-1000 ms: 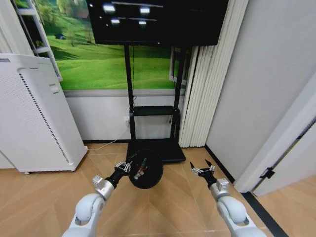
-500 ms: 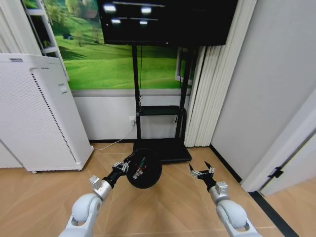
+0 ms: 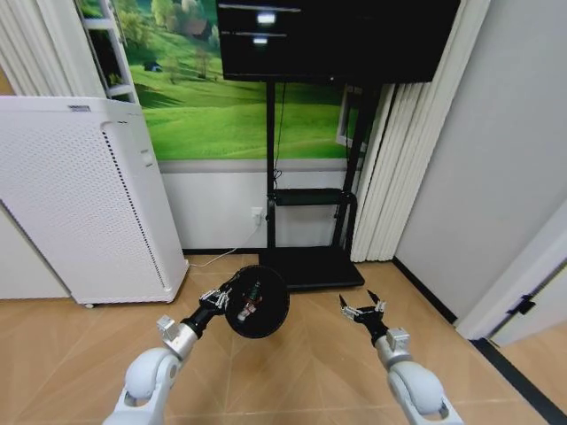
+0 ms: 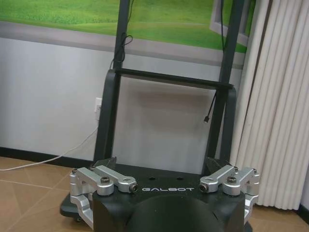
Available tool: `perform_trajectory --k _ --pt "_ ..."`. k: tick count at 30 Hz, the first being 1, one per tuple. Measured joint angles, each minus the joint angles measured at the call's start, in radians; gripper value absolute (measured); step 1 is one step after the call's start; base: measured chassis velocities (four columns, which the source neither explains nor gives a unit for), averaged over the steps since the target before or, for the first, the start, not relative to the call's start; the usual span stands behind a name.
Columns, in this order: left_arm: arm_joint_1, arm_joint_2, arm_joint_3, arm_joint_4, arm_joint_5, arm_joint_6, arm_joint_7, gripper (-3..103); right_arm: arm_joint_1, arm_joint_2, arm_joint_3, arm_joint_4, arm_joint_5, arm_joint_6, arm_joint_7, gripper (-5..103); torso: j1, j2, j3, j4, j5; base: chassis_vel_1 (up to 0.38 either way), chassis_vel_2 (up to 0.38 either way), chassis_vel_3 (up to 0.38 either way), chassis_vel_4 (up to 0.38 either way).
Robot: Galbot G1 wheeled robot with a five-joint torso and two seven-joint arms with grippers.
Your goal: Pick up the trash bin and place the garbage on the floor into it.
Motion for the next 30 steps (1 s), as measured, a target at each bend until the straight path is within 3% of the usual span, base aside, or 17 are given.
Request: perform_trajectory --k 3,10,18,30 --pt "0.000 -0.001 -0.001 0.000 -0.001 -0.001 0.002 7 -0.001 0.003 -0.001 0.001 -0.001 0.001 0.001 100 0.000 0.000 0.000 0.0000 -0.0018 0.220 0.188 -0.233 -0.208" --pt "0.000 -0.004 -0.004 0.006 -0.003 -0.003 0.003 7 0.011 0.003 -0.011 -0.022 0.018 0.046 0.000 100 0.000 0.000 0.000 0.0003 -0.0009 0.158 0.142 -0.194 -0.149" --pt "-0.020 -0.004 0.002 0.016 -0.008 -0.003 0.002 7 0.015 0.000 -0.013 -0.025 0.020 0.044 -0.003 100 0.000 0.000 0.000 -0.0006 -0.0008 -0.023 -0.018 0.025 0.007" --pt "-0.029 0.002 0.000 0.027 -0.014 -0.001 0.008 7 0.008 0.004 -0.010 -0.016 -0.001 0.022 -0.017 100 0.000 0.000 0.000 0.0001 -0.0011 -0.011 -0.007 0.005 0.004"
